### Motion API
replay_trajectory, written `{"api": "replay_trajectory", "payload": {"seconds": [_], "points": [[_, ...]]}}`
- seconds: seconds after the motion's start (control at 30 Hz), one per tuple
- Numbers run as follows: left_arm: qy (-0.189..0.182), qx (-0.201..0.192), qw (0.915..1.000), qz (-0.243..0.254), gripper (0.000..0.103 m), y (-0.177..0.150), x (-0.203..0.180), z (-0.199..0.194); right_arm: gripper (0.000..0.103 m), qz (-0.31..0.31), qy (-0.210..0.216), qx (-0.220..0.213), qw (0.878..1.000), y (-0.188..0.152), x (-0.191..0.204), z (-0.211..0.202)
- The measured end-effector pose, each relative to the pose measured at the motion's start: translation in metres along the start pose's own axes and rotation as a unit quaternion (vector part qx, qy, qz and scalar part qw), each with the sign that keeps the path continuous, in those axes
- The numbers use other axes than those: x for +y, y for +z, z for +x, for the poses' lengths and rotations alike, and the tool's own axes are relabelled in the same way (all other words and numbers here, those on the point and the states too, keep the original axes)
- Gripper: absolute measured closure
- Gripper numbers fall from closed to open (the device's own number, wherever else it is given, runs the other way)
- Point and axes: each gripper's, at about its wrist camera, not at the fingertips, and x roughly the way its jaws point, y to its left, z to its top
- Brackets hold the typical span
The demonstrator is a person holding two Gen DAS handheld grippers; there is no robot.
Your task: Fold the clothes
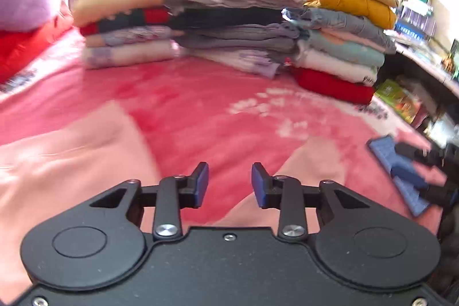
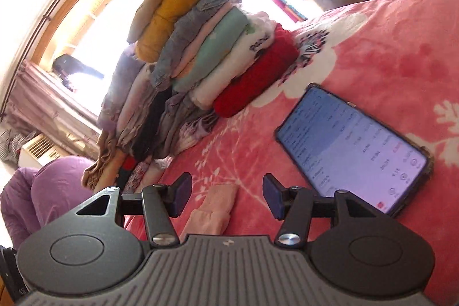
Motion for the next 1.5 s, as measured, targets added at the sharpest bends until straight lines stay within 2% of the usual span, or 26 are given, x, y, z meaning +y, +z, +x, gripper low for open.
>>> {"api": "replay_trajectory", "payload": {"seconds": [0.1,0.17,0.2,0.3,0.37,0.47,0.53,0.57,0.6,0.63,0.73,0.8,0.87,0.93,1.0,1.13,1.2,1.27,1.3,1.33,1.37,1.5], "points": [[-0.003,0.005,0.9996,0.029,0.082,-0.021,-0.011,-0.005,0.055,-0.042,0.034,0.041,0.998,-0.01,0.018,0.015],[-0.009,0.02,0.9991,0.038,0.082,-0.037,-0.016,-0.004,0.058,-0.076,0.056,0.078,0.992,-0.021,0.032,0.025],[-0.006,0.029,0.9989,0.036,0.082,-0.046,-0.017,-0.004,0.065,-0.096,0.068,0.102,0.988,-0.028,0.04,0.031],[-0.001,0.041,0.9989,0.021,0.082,-0.064,-0.015,-0.007,0.078,-0.146,0.114,0.173,0.967,-0.054,0.062,0.043],[-0.014,0.043,0.9989,0.014,0.082,-0.071,-0.013,-0.01,0.079,-0.122,0.158,0.206,0.958,-0.065,0.065,0.046],[-0.009,0.048,0.9987,0.016,0.082,-0.074,-0.013,-0.008,0.079,-0.055,0.221,0.255,0.94,-0.076,0.061,0.055],[-0.012,0.051,0.9986,0.003,0.082,-0.075,-0.011,-0.005,0.079,-0.074,0.177,0.275,0.942,-0.084,0.063,0.063],[-0.013,0.051,0.9986,0.003,0.082,-0.075,-0.011,-0.005,0.079,-0.101,0.14,0.27,0.947,-0.087,0.062,0.065],[-0.014,0.052,0.9986,0.004,0.082,-0.076,-0.01,-0.005,0.088,-0.099,0.114,0.255,0.955,-0.081,0.056,0.066],[-0.016,0.052,0.9985,0.005,0.082,-0.077,-0.01,-0.006,0.093,-0.093,0.09,0.239,0.963,-0.075,0.05,0.066],[-0.02,0.051,0.9985,0.003,0.082,-0.077,-0.008,-0.006,0.097,-0.089,0.01,0.172,0.981,-0.049,0.034,0.059],[-0.021,0.043,0.9988,0.005,0.082,-0.075,-0.008,-0.011,0.095,-0.092,-0.034,0.13,0.987,-0.033,0.026,0.052],[-0.025,0.022,0.9994,0.0,0.082,-0.071,-0.008,-0.019,0.091,-0.074,-0.023,0.104,0.992,-0.027,0.023,0.041],[-0.013,0.006,0.9999,0.0,0.082,-0.067,-0.007,-0.024,0.091,-0.096,0.004,0.096,0.991,-0.032,0.033,0.038],[0.008,-0.002,0.9998,0.016,0.082,-0.063,-0.007,-0.024,0.086,-0.106,0.046,0.128,0.985,-0.046,0.046,0.047],[0.016,0.019,0.999,0.038,0.082,-0.062,-0.003,-0.011,0.083,-0.048,0.131,0.214,0.967,-0.072,0.064,0.088],[0.022,0.044,0.998,0.04,0.082,-0.065,-0.003,-0.002,0.072,-0.055,0.142,0.24,0.959,-0.079,0.075,0.106],[0.023,0.05,0.9976,0.042,0.082,-0.07,-0.003,0.001,0.072,-0.059,0.126,0.271,0.952,-0.085,0.081,0.119],[0.022,0.051,0.9976,0.041,0.082,-0.071,-0.002,0.001,0.075,-0.061,0.117,0.286,0.949,-0.089,0.084,0.125],[0.02,0.052,0.9977,0.038,0.082,-0.072,-0.001,0.001,0.082,-0.068,0.092,0.28,0.953,-0.089,0.083,0.126],[0.017,0.054,0.9978,0.034,0.082,-0.071,0.001,0.002,0.101,-0.073,0.069,0.268,0.958,-0.087,0.08,0.125],[0.005,0.057,0.9983,0.016,0.081,-0.07,0.007,-0.002,0.103,-0.052,0.0,0.194,0.98,-0.061,0.058,0.111]]}}
